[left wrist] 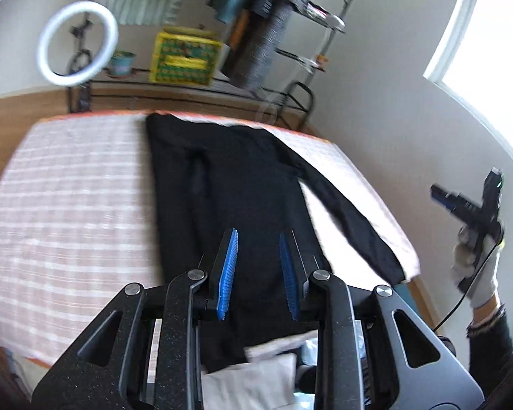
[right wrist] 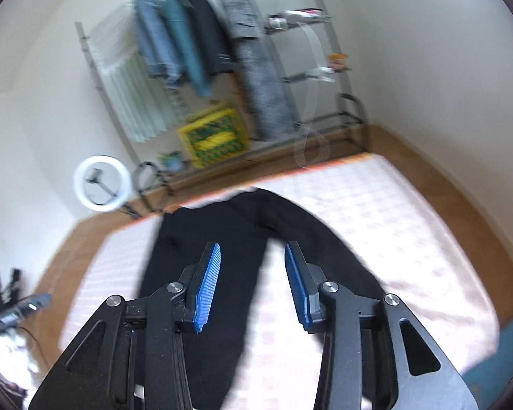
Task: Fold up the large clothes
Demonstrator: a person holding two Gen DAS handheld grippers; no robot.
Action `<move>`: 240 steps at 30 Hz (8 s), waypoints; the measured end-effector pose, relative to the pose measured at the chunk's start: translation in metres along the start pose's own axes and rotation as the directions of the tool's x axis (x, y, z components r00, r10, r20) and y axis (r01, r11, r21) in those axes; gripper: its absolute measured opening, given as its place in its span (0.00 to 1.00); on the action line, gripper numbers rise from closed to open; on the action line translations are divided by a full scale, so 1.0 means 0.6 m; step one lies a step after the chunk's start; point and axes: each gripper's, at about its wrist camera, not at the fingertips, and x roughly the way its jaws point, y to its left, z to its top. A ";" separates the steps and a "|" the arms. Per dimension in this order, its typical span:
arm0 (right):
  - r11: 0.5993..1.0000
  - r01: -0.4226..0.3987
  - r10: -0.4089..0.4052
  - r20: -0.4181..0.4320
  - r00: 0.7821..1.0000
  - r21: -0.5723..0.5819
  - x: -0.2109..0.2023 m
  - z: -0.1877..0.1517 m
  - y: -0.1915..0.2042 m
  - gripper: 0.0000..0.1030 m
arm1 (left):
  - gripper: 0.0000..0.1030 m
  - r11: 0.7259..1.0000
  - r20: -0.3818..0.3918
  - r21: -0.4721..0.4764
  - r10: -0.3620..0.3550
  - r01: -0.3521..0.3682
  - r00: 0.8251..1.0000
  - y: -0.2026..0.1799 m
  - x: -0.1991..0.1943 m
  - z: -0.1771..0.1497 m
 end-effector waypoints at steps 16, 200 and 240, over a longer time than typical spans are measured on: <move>0.935 0.258 -0.199 -0.240 0.950 0.243 -0.011 -0.199 -0.307 0.42 | 0.24 0.958 -0.035 0.265 -0.105 0.111 0.994 -0.311 0.123 0.129; 0.959 -0.115 0.187 -0.272 0.944 0.261 0.347 -0.047 -0.122 0.44 | 0.04 0.989 -0.178 -0.008 -0.150 0.151 0.973 -0.226 0.236 -0.266; 0.982 0.028 0.030 -0.300 0.953 0.185 0.536 -0.011 -0.084 0.23 | 0.04 0.954 -0.178 -0.180 -0.271 0.239 0.946 -0.182 0.252 -0.292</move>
